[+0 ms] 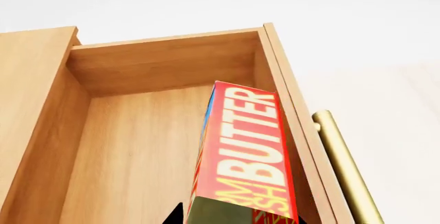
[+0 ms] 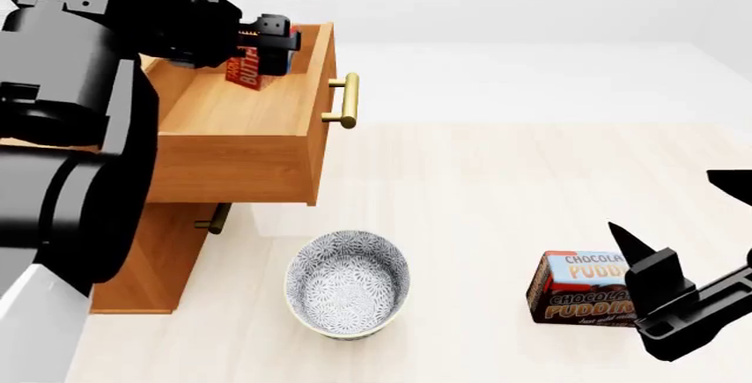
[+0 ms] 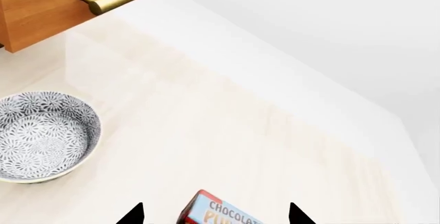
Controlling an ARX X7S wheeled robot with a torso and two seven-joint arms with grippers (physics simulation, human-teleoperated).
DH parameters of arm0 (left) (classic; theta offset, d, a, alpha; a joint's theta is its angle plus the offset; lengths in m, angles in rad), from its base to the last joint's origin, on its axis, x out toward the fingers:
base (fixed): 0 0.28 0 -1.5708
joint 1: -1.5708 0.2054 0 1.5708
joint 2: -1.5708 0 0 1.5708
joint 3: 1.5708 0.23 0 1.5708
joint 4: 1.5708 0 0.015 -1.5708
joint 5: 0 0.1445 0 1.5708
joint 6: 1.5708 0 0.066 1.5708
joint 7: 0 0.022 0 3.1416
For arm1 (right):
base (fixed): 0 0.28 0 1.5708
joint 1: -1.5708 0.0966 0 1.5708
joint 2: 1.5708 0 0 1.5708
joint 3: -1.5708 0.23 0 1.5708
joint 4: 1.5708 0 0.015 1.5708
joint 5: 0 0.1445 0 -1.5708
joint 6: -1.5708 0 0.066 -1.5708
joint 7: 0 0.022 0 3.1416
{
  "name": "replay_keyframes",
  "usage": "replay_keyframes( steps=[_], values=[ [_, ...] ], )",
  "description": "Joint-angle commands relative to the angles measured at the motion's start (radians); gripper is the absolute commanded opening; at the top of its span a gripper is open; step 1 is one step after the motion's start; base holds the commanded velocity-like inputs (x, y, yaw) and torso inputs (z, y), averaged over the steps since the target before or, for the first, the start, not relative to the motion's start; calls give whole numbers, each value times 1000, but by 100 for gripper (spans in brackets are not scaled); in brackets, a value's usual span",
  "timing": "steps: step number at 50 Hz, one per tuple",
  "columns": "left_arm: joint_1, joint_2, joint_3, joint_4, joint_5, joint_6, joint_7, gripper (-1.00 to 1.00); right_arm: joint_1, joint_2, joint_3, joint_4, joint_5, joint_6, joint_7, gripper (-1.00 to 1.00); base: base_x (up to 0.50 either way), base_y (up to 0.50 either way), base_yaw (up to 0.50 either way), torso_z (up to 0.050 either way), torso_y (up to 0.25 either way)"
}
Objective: Put the butter at the back in the top drawer of the cabinet and close it.
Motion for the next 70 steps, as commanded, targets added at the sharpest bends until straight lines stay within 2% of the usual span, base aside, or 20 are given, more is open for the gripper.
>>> replay_keyframes(
  steps=[1, 70],
  values=[
    [-6, -2, -22, 0, -6, -13, -36, -100, -9, 2, 11, 0, 1, 4, 3, 100, 0, 0, 0, 0, 0],
    [76, -24, -115, 0, -4, -10, -98, -100, -68, 6, 50, 6, -19, 12, 2, 100, 0, 0, 0, 1, 1]
  ],
)
